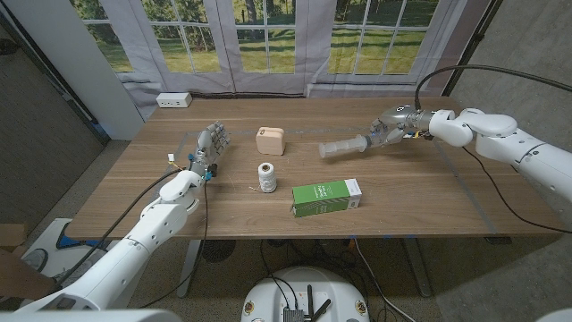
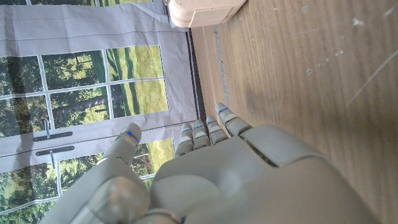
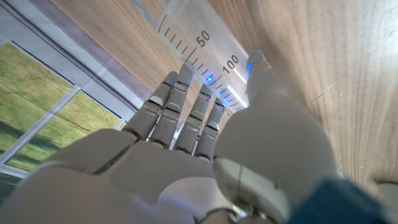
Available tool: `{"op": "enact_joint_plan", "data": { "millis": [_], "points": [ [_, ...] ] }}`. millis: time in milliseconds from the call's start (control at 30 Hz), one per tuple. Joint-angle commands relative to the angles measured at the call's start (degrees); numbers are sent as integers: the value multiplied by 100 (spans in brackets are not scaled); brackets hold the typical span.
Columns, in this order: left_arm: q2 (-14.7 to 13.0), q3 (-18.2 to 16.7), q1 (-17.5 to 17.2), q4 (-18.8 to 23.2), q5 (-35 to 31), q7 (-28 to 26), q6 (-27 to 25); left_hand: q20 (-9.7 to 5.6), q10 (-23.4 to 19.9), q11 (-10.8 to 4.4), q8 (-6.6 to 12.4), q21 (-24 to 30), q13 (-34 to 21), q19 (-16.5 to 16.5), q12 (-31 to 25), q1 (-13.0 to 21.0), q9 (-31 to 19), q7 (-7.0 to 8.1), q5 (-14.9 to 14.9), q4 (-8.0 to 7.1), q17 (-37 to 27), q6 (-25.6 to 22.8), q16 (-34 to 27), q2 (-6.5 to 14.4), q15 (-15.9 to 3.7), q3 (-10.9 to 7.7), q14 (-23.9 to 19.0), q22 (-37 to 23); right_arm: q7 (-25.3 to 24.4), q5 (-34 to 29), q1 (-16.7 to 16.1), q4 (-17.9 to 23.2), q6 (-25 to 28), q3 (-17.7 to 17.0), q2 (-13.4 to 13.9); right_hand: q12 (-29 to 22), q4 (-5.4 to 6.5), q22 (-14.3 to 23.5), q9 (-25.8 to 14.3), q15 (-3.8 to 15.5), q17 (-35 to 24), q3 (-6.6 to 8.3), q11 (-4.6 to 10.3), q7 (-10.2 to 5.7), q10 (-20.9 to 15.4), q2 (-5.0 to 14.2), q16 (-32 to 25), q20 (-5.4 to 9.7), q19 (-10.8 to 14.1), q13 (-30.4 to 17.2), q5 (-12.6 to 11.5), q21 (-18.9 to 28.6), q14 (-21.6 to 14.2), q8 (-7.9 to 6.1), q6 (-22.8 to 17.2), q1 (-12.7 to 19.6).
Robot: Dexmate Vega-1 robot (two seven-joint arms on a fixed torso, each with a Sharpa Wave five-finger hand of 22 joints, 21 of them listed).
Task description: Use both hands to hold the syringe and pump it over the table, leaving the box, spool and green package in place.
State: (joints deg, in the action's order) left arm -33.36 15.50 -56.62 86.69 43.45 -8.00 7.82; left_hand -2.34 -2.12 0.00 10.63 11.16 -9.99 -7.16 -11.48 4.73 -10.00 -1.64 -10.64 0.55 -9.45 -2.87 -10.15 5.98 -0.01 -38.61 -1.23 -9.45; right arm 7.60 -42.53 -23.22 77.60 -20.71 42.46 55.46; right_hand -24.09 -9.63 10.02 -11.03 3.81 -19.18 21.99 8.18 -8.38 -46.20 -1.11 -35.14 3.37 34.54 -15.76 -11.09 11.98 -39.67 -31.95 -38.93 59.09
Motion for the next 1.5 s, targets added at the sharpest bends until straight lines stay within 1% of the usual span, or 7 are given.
{"op": "enact_joint_plan", "data": {
  "millis": [33, 333, 533, 800, 900, 1133, 1500],
  "points": [
    [-119, 6, 8, 161, -151, -92, -75, -3, -57, 1, -12, -16, -28, -42, 22, -66, -8, -11, -7, 7, -28, -49, -1, 273, 25, -57, -34, -30, 234, 577, -343, 477, 375, -400, 62, 17, 36, 5, -22, 966, -9, -15, 335, -342, -423, 518, 58, 270, 2, -16, -29, -11, -27, -24, -489, 492],
    [-360, 6, 3, 562, -468, -376, -265, -7, -59, 8, 7, -20, -28, -36, 24, -70, -8, -12, -6, 17, -26, -105, 6, 267, 37, -65, -20, -30, 367, 1175, -626, 767, 771, -691, 20, 18, 42, 2, -22, 973, -16, -43, 338, -344, -474, 537, 81, 253, -4, -29, -34, -17, -41, -18, -528, 476],
    [-461, -20, -10, 780, -605, -467, -314, -9, -69, 5, 10, -22, -28, -33, 21, -71, -9, -13, -5, 26, -25, -122, 11, 261, 39, -71, -6, -30, 267, 1490, -838, 963, 1004, -882, 47, 23, 58, 0, -21, 957, -19, -71, 340, -345, -510, 543, 101, 224, 13, -33, -36, -13, -49, -11, -551, 438],
    [-603, -65, -54, 1078, -679, -529, -469, -4, -70, 10, 14, -27, -27, -22, 24, -70, -9, -17, -4, 45, -22, -147, 18, 249, 43, -78, 15, -30, 354, 1897, -1102, 1372, 1497, -1089, 79, 42, 97, -3, -18, 941, -5, -112, 338, -348, -536, 555, 158, 205, 18, -41, -41, -17, -46, 8, -571, 341],
    [-648, -63, -52, 1177, -744, -551, -505, -3, -74, -5, 18, -29, -27, -17, 23, -69, -9, -26, -4, 51, -21, -165, 21, 249, 41, -81, 25, -30, 383, 2056, -1174, 1480, 1646, -1141, 68, 47, 105, -4, -15, 942, 5, -123, 335, -351, -539, 555, 188, 180, 21, -50, -45, -18, -39, 29, -547, 308],
    [-913, -29, -1, 1549, -1000, -626, -827, -20, -63, 9, 21, -38, -26, 9, 30, -68, -9, -37, -4, 65, -20, -193, 31, 248, 35, -92, 68, -30, 278, 2407, -1393, 1738, 1953, -1262, 13, 74, 113, -6, -10, 919, 19, -147, 332, -373, -516, 546, 240, 123, 30, -61, -51, -20, -23, 84, -473, 248],
    [-1186, 27, 194, 2004, -1247, -565, -1256, -19, -49, 40, 20, -41, -26, 25, 37, -61, -8, -48, -3, 89, -17, -216, 32, 248, 41, -104, 94, -30, 158, 2791, -1611, 2194, 2700, -1326, -132, 94, 134, -8, -8, 912, 15, -174, 332, -382, -500, 562, 257, 84, 44, -81, -57, -20, -50, 124, -438, 174]
  ]
}}
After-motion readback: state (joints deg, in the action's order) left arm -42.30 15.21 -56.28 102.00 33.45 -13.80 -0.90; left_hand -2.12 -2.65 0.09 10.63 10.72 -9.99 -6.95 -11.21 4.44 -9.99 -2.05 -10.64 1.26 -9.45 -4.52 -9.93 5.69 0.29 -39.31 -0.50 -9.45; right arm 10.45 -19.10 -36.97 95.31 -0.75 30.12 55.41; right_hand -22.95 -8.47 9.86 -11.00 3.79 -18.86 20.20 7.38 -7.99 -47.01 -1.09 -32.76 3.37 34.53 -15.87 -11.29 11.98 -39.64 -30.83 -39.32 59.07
